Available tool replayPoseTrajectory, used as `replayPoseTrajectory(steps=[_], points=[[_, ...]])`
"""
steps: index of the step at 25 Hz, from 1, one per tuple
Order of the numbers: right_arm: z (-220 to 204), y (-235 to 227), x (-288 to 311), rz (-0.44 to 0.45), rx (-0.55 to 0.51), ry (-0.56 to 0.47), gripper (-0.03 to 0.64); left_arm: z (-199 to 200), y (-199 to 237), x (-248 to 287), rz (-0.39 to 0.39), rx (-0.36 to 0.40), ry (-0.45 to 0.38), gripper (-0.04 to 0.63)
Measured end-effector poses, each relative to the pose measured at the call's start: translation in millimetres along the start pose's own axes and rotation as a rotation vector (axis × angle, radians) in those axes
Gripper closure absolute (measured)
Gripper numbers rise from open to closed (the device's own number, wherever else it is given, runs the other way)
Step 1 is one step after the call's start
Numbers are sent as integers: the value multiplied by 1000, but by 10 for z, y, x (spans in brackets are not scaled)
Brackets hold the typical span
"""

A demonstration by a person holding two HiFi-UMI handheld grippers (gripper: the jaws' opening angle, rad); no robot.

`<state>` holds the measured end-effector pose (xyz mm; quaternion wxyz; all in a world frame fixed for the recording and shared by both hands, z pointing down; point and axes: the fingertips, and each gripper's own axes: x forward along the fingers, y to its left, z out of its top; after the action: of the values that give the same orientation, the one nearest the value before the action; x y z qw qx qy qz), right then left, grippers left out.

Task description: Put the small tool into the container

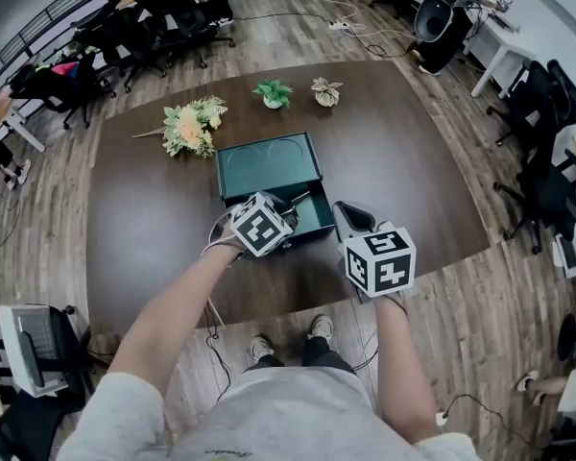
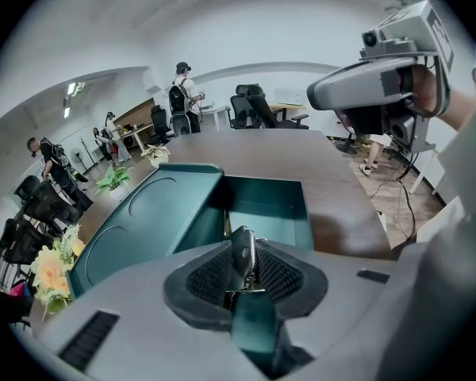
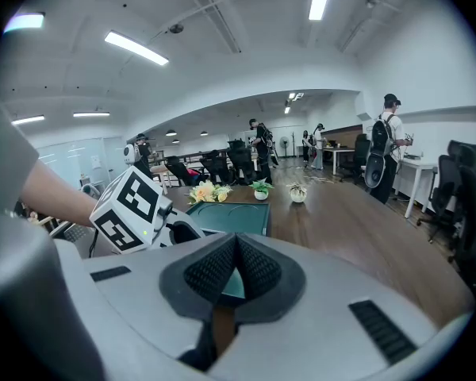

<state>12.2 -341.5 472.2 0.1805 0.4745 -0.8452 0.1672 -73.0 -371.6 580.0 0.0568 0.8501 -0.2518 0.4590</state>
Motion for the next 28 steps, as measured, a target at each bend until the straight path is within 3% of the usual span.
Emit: replayPoseTrajectory(steps=[11,28], points=[[-62,5,-76,-13,5,5,614,-5,-160,24,-37,14,4,479],[-48,43,-88,-3,6,-1,614,6,-141,-103,-39,-42,-33,486]])
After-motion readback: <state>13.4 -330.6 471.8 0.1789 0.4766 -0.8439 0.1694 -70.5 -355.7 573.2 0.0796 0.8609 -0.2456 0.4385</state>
